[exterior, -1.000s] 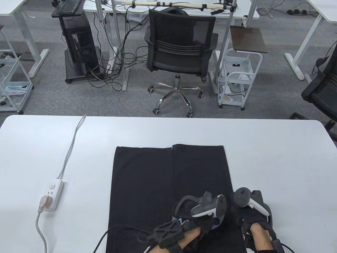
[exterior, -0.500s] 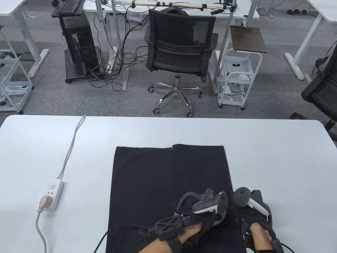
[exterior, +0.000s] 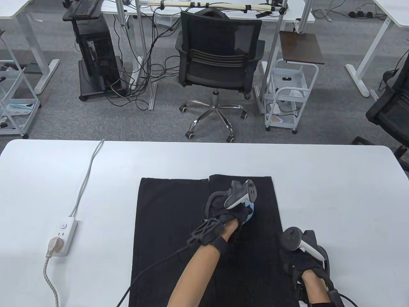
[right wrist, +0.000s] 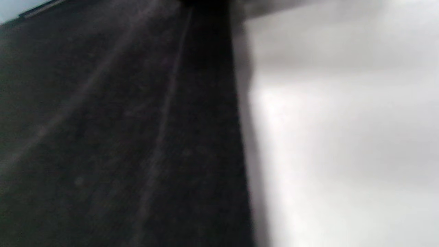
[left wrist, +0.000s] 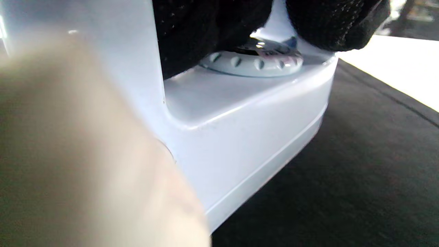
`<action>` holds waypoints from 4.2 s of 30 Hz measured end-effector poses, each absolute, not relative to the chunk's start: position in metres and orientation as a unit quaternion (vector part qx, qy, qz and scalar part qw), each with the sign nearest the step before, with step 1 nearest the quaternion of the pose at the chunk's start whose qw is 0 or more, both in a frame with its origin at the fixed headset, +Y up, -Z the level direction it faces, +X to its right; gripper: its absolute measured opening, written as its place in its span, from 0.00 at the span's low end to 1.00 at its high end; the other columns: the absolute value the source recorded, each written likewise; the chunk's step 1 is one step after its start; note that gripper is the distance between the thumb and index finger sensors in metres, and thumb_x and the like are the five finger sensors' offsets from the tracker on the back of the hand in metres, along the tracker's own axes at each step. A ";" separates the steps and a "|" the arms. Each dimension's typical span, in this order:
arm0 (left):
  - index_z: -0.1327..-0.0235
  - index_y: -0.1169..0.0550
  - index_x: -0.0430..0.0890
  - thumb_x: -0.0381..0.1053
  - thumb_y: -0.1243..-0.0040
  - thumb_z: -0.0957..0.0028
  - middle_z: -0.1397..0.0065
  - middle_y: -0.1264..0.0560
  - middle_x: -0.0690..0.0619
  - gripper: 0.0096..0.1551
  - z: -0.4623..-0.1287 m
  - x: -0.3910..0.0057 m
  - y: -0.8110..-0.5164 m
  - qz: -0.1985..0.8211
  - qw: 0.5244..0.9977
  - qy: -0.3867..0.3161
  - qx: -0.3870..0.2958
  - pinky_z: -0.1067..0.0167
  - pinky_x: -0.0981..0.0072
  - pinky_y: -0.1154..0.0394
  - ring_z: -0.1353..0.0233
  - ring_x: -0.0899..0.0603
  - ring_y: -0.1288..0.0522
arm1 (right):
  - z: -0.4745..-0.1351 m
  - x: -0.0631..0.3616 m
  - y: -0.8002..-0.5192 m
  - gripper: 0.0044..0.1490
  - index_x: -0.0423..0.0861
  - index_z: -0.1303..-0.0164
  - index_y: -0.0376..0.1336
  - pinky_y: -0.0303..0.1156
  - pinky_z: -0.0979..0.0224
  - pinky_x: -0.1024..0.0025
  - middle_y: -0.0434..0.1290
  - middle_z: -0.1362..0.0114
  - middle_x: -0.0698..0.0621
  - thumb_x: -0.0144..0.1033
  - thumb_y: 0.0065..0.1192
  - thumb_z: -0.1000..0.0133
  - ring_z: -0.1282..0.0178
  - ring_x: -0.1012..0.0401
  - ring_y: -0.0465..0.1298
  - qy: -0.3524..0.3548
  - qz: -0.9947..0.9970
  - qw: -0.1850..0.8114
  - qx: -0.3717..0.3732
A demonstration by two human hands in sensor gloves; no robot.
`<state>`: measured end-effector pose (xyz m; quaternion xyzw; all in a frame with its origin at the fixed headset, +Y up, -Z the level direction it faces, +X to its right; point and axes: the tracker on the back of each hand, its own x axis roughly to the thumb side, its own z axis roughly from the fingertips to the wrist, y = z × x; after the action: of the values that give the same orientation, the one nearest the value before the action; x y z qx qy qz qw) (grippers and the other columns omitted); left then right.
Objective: Iron trousers with electric iron on table
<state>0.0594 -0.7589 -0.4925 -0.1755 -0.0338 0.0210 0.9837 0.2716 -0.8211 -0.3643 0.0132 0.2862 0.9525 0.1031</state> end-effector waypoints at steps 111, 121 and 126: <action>0.22 0.50 0.34 0.57 0.26 0.51 0.19 0.45 0.31 0.61 -0.382 -0.361 -0.733 0.325 0.906 0.259 0.080 0.32 0.26 0.39 0.23 0.26 0.36 | -0.343 0.237 -0.794 0.46 0.42 0.17 0.29 0.50 0.28 0.25 0.38 0.14 0.30 0.47 0.40 0.35 0.19 0.30 0.45 0.212 0.965 0.117 0.102; 0.21 0.47 0.35 0.58 0.26 0.51 0.18 0.45 0.31 0.59 -0.348 -0.354 -0.644 0.110 0.957 0.220 0.154 0.31 0.23 0.42 0.22 0.25 0.38 | -0.333 0.231 -0.784 0.46 0.42 0.17 0.29 0.49 0.29 0.24 0.38 0.14 0.30 0.47 0.40 0.35 0.19 0.30 0.44 0.181 0.968 0.116 0.131; 0.18 0.48 0.36 0.61 0.27 0.51 0.15 0.48 0.32 0.62 -0.344 -0.368 -0.666 0.017 0.968 0.239 0.080 0.31 0.20 0.46 0.19 0.22 0.42 | -0.330 0.225 -0.783 0.46 0.42 0.17 0.29 0.49 0.29 0.24 0.38 0.14 0.30 0.47 0.40 0.35 0.19 0.29 0.44 0.183 0.966 0.108 0.145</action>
<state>-0.3685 -0.6656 -0.3440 0.0796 0.2387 0.0170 0.9677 0.2248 -0.7831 -0.3299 0.1448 0.1827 0.9664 0.1085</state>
